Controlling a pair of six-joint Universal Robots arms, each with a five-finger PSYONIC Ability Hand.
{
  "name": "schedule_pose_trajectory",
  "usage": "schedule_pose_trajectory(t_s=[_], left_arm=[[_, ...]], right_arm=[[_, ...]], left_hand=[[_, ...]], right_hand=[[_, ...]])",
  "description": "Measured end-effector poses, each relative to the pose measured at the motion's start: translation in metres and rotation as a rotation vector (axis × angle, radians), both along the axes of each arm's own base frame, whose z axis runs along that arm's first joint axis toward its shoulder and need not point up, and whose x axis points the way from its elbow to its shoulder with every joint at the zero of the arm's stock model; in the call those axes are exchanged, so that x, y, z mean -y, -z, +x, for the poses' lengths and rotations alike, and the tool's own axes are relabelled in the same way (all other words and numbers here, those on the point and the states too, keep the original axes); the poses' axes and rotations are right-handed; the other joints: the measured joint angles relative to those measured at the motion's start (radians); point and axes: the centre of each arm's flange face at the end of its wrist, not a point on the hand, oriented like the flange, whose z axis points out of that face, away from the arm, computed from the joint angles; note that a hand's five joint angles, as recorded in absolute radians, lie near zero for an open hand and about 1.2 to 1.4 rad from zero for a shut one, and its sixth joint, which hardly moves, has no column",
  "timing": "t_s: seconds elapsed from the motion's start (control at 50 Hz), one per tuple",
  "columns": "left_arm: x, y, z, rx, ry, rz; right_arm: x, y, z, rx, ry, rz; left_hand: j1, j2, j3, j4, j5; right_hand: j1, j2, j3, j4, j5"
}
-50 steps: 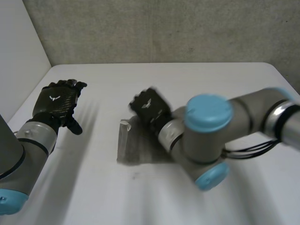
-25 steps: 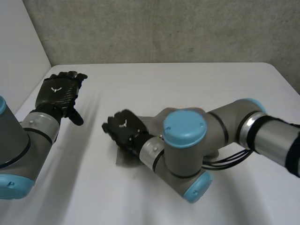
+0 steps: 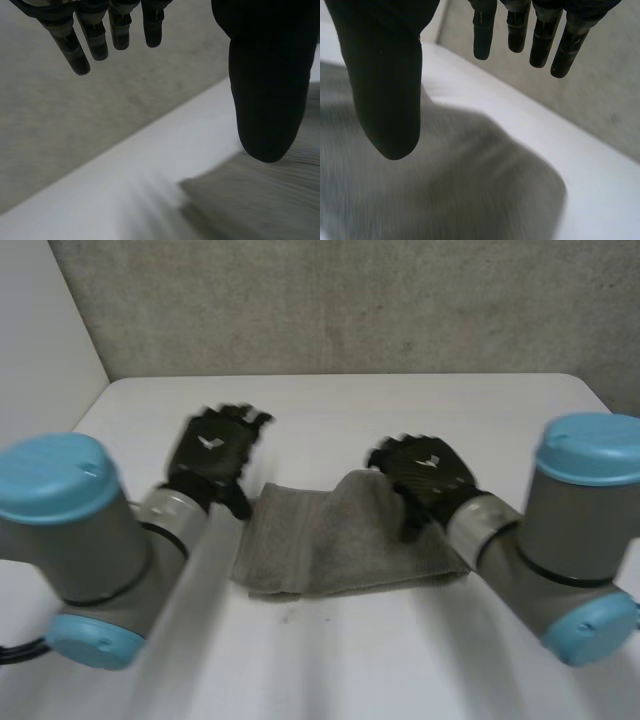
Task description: Fold the towel.
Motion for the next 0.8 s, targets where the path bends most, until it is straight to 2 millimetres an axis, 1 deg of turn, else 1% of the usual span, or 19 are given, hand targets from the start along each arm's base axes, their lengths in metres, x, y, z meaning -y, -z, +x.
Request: schedule_pose_trajectory(t_s=[0.1,0.16,0.22,0.26,0.28,0.3,0.32,0.34,0.38,0.4,0.46,0.54,0.58,0.64,0.68,0.7,0.72,0.74,0.8], left_arm=[[-0.012,0.032,-0.022,0.049,0.05,0.06],[-0.013,0.051,-0.028,0.085,0.03,0.093],[-0.011,0.061,-0.027,0.11,-0.004,0.112],[-0.008,0.067,-0.025,0.129,-0.035,0.126],[-0.008,0.067,-0.025,0.129,-0.035,0.126],[-0.007,0.068,-0.023,0.138,-0.049,0.134],[-0.007,0.069,-0.022,0.145,-0.059,0.14],[-0.007,0.07,-0.021,0.148,-0.064,0.143],[-0.007,0.069,-0.02,0.154,-0.074,0.149],[-0.007,0.068,-0.019,0.155,-0.076,0.15],[-0.011,0.058,-0.017,0.143,-0.079,0.141],[-0.014,0.044,-0.015,0.121,-0.078,0.12],[-0.018,0.029,-0.013,0.097,-0.076,0.094],[-0.022,0.012,-0.01,0.071,-0.078,0.062],[-0.025,-0.002,-0.006,0.05,-0.082,0.034],[-0.025,-0.002,-0.006,0.05,-0.082,0.034],[-0.027,-0.016,-0.001,0.03,-0.091,0.005],[-0.028,-0.021,0.001,0.023,-0.096,-0.006],[-0.027,-0.034,0.011,0.006,-0.131,-0.034]], right_arm=[[0.003,0.023,-0.033,-0.041,0.083,0.084],[0.001,0.042,-0.048,-0.082,0.114,0.122],[0.0,0.054,-0.055,-0.114,0.123,0.125],[0.001,0.063,-0.058,-0.139,0.127,0.114],[0.001,0.063,-0.058,-0.139,0.127,0.114],[0.003,0.066,-0.059,-0.15,0.128,0.1],[0.005,0.068,-0.06,-0.158,0.13,0.084],[0.007,0.068,-0.06,-0.162,0.13,0.074],[0.011,0.068,-0.059,-0.165,0.131,0.042],[0.013,0.067,-0.059,-0.164,0.131,0.028],[0.023,0.059,-0.054,-0.151,0.133,-0.034],[0.035,0.045,-0.046,-0.13,0.132,-0.102],[0.04,0.032,-0.034,-0.11,0.115,-0.155],[0.035,0.016,-0.011,-0.083,0.063,-0.214],[0.025,0.006,0.011,-0.065,0.006,-0.254],[0.025,0.006,0.011,-0.065,0.006,-0.254],[0.007,-0.003,0.04,-0.051,-0.082,-0.298],[0.003,-0.004,0.045,-0.049,-0.098,-0.304],[-0.024,-0.002,0.075,-0.067,-0.214,-0.327]], left_hand=[[0.0,0.0,0.0,0.0,0.0],[0.0,0.0,0.0,0.0,0.0],[0.0,0.0,0.0,0.0,0.0],[0.0,0.0,0.0,0.0,0.0],[0.0,0.0,0.0,0.0,0.0],[0.0,0.0,0.0,0.0,0.0],[0.0,0.0,0.0,0.0,0.0],[0.0,0.0,0.0,0.0,0.0],[0.0,0.0,0.0,0.0,0.0],[0.0,0.0,0.0,0.0,0.0],[0.0,0.0,0.0,0.0,0.0],[0.0,0.0,0.0,0.0,-0.001],[0.0,0.0,0.0,0.0,0.0],[0.0,0.0,0.0,0.0,0.0],[-0.001,0.0,0.0,0.0,0.0],[-0.001,0.0,0.0,0.0,0.0],[-0.004,-0.001,0.0,0.0,0.0],[-0.004,-0.001,0.0,0.0,0.0],[-0.004,-0.001,0.0,0.0,0.0]], right_hand=[[0.0,0.0,0.0,0.0,0.0],[0.0,0.0,0.0,0.0,0.0],[0.008,0.013,0.019,0.015,0.012],[0.161,0.19,0.22,0.192,0.171],[0.161,0.19,0.22,0.192,0.171],[0.246,0.275,0.302,0.267,0.237],[0.486,0.558,0.555,0.532,0.472],[0.553,0.625,0.639,0.615,0.549],[0.762,0.969,0.977,0.952,0.837],[0.764,1.037,1.048,1.025,0.888],[0.762,1.051,1.114,1.098,0.905],[0.772,1.051,1.114,1.099,0.92],[0.774,1.051,1.114,1.099,0.935],[0.774,1.051,1.114,1.099,0.936],[0.776,1.051,1.116,1.099,0.943],[0.776,1.051,1.116,1.099,0.943],[0.776,1.051,1.116,1.099,0.949],[0.777,1.051,1.116,1.099,0.949],[0.778,1.051,1.116,1.099,0.949]])
